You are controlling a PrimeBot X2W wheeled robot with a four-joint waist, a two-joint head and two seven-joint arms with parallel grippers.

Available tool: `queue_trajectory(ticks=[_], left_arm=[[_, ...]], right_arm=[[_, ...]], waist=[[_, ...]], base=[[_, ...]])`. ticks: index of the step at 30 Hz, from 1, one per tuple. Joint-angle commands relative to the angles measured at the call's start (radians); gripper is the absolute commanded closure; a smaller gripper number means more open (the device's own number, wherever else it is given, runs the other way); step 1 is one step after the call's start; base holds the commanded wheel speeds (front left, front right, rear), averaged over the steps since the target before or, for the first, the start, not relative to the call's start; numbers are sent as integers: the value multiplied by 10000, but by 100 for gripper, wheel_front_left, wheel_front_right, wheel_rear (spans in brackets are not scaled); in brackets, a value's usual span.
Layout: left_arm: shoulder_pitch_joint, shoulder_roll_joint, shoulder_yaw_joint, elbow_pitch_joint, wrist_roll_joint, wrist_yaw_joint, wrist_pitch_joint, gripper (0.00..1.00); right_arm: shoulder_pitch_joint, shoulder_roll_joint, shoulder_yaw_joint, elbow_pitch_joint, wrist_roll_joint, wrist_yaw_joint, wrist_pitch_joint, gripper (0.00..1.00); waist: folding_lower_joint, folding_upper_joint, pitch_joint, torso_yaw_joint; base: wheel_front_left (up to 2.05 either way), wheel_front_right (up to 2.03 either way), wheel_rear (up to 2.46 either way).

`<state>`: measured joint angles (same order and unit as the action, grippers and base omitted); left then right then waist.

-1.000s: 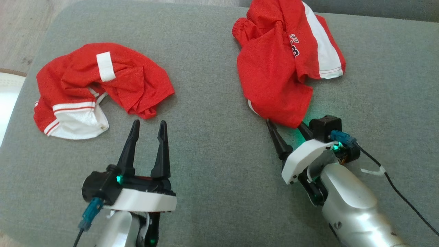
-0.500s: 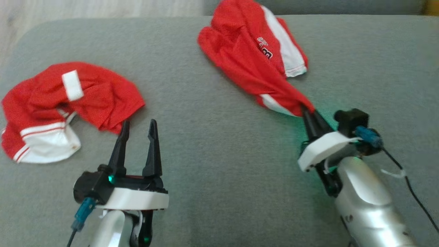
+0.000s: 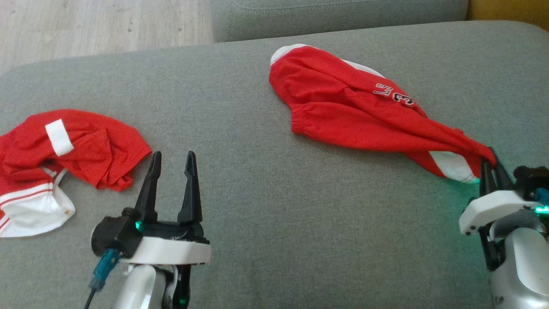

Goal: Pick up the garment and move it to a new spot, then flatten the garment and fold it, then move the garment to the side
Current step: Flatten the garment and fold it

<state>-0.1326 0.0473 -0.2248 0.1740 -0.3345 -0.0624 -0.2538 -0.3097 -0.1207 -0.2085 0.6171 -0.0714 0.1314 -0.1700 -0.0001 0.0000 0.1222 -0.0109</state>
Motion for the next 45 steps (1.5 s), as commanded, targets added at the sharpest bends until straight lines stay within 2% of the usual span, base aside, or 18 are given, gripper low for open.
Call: queue_trajectory(ticks=[1, 5, 8, 11, 16, 25, 32, 39, 40, 45], left_arm=[[-115, 30, 316, -347, 24, -22, -80, 0], [-50, 30, 313, -334, -29, -25, -80, 0], [-14, 30, 342, -322, -57, -31, -80, 0], [17, 30, 395, -332, -38, -41, -80, 0], [77, 30, 437, -383, -5, -58, -80, 0], [41, 30, 266, -389, 54, -122, -80, 0], [-223, 30, -14, -337, 11, -145, -80, 0], [-359, 30, -274, -258, -140, -89, -80, 0], [-359, 30, -274, -258, -140, -89, -80, 0], [-510, 30, -345, -272, -216, -70, -80, 0]], right_arm=[[-108, 29, 180, -385, -118, -7, 30, 0], [18, 402, -267, -1123, -639, -7, 3, 0], [219, 595, -37, -1816, -761, -7, -380, 0], [546, 682, 727, -2479, -402, -7, -676, 0], [1326, 700, 2613, -3261, 762, -7, -860, 0], [1574, 703, 3725, -3313, 1068, -7, -907, 0], [566, 704, 4286, -2397, 228, -7, -570, 0], [-934, 575, 4514, -291, -671, -7, 46, 0], [-934, 575, 4514, -291, -671, -7, 46, 0], [-2045, 515, 4162, 1124, -1204, -7, 133, 0]], waist=[[1, 0, 3, 14], [1, 0, -11, 53], [1, 0, -30, 83], [1, 0, -64, 87], [1, 0, -112, 48], [1, 0, -29, 173], [1, 0, 391, 851], [1, 0, 792, 1643], [1, 0, 792, 1643], [1, 0, 1111, 2041]], base=[[0, 0, 0], [0, 0, 0], [0, 0, 0], [0, 0, 0], [0, 0, 0], [0, 0, 0], [0, 0, 0], [0, 0, 0], [0, 0, 0], [0, 0, 0]])
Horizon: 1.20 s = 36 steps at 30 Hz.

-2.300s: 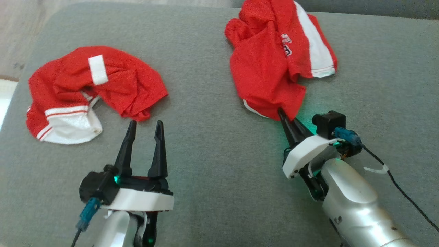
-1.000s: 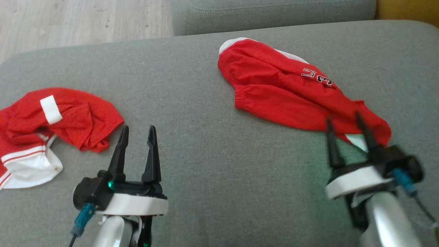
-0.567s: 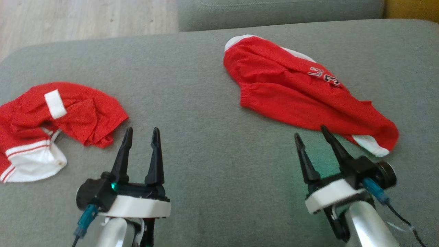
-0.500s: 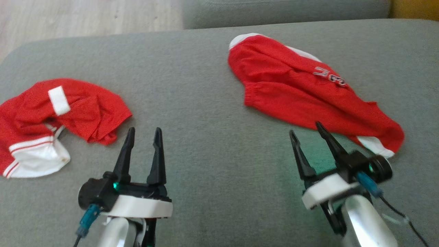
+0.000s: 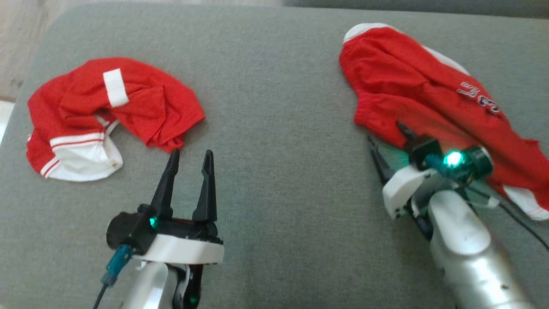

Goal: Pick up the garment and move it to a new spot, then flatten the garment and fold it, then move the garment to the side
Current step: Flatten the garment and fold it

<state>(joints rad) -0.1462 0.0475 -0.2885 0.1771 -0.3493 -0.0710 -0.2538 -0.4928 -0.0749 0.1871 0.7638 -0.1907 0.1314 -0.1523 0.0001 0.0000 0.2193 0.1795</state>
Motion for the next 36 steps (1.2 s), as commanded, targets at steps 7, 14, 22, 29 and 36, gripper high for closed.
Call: queue_trajectory(ticks=[7, 14, 22, 29, 36], left_arm=[[-519, 28, 280, -348, -100, 40, -80, 0], [-689, 28, 307, -264, -67, 27, -80, 0], [-552, 28, 422, -161, -5, 27, -80, 0], [-305, 28, 504, -104, 22, 30, -80, 0], [-97, 28, 526, -181, -26, 42, -80, 0]], right_arm=[[-1420, 159, -945, 1389, -838, -7, -462, 0], [-1781, 240, -717, 2153, -228, -7, -976, 100], [-1131, 244, 2054, 315, 2518, -7, -1090, 100], [-128, 245, 4043, -1337, 4370, -7, -1092, 100], [75, -91, 4909, -2086, 5578, -7, -847, 100]], waist=[[-1, 0, 623, 281], [-1, 0, 624, 80], [-1, 0, 86, -498], [-1, 0, -528, -837], [-1, 0, -714, -793]], base=[[0, 0, 0], [0, 0, 0], [0, 0, 0], [0, 0, 0], [0, 0, 0]])
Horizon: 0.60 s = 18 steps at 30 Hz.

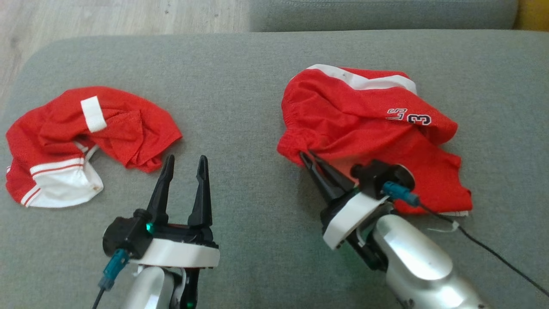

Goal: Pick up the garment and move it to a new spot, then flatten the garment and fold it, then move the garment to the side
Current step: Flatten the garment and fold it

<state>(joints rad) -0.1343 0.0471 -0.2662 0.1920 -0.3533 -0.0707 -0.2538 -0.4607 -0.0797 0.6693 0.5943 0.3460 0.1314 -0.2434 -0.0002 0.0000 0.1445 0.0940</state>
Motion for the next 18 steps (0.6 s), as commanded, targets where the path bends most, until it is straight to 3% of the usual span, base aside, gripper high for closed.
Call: queue_trajectory(ticks=[1, 8, 17, 18], left_arm=[[-224, 31, 271, -347, 2, 32, -80, 0], [-398, 31, 63, -376, -130, 42, -80, 0], [-533, 31, -76, -279, -258, 59, -80, 0], [-538, 31, -92, -277, -270, 68, -80, 0]], right_arm=[[-343, -159, 80, -429, 317, -7, 154, 100], [-1030, -638, -153, -47, 1037, -7, 714, 100], [-2131, -1017, -166, 2028, 1664, -7, 1255, 100], [-2288, -1092, -205, 2398, 1502, -7, 1244, 91]], waist=[[2, 0, 74, 122], [2, 0, 361, 627], [2, 0, 594, 1168], [2, 0, 609, 1186]], base=[[0, 0, 0], [0, 0, 0], [0, 0, 0], [0, 0, 0]])
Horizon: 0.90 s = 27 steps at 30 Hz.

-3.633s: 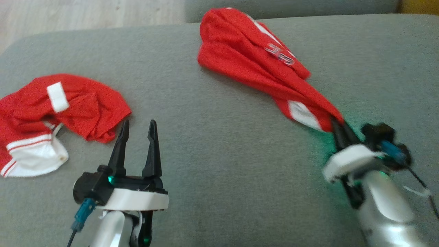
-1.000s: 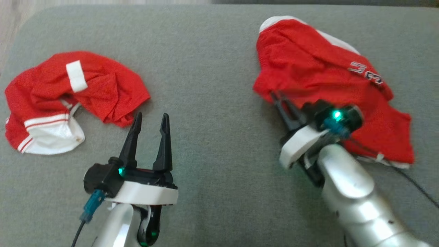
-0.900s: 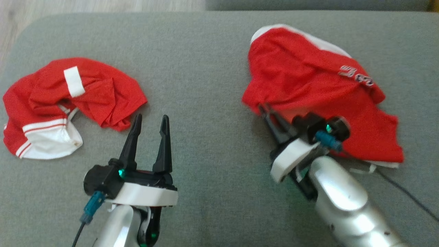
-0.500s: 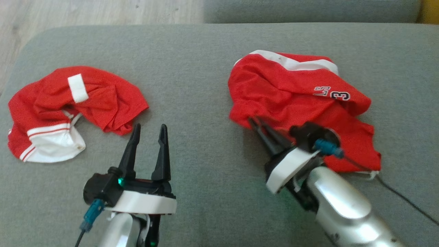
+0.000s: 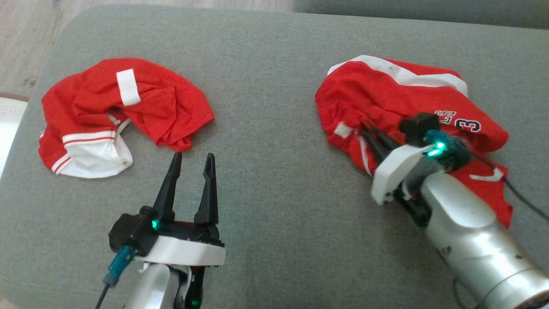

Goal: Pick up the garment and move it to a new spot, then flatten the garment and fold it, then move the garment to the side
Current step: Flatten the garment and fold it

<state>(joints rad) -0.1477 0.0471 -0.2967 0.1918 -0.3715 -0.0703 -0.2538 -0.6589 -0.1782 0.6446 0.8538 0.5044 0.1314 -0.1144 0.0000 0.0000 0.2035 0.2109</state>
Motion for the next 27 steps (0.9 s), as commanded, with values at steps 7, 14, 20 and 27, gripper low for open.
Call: queue_trajectory(ticks=[7, 14, 20, 27], left_arm=[[-375, 31, 299, -252, -70, 101, -80, 0], [-247, 31, 650, -301, 80, 64, -80, 0], [-79, 31, 1043, -433, 273, -8, -80, 0], [79, 31, 1363, -605, 385, -127, -80, 0]], right_arm=[[-925, 352, -249, 1397, -1150, -7, -961, 0], [-851, 732, -680, 1034, -1875, -7, -1447, 0], [594, 880, -2713, -1564, -2655, -7, -1470, 0], [3529, 1181, -5208, -4941, -3453, -7, -1472, 0]], waist=[[0, 0, -14, -211], [0, 0, -337, -1090], [0, 0, -599, -2025], [0, 0, -763, -2885]], base=[[0, 0, 0], [0, 0, 0], [0, 0, 0], [0, 0, 0]])
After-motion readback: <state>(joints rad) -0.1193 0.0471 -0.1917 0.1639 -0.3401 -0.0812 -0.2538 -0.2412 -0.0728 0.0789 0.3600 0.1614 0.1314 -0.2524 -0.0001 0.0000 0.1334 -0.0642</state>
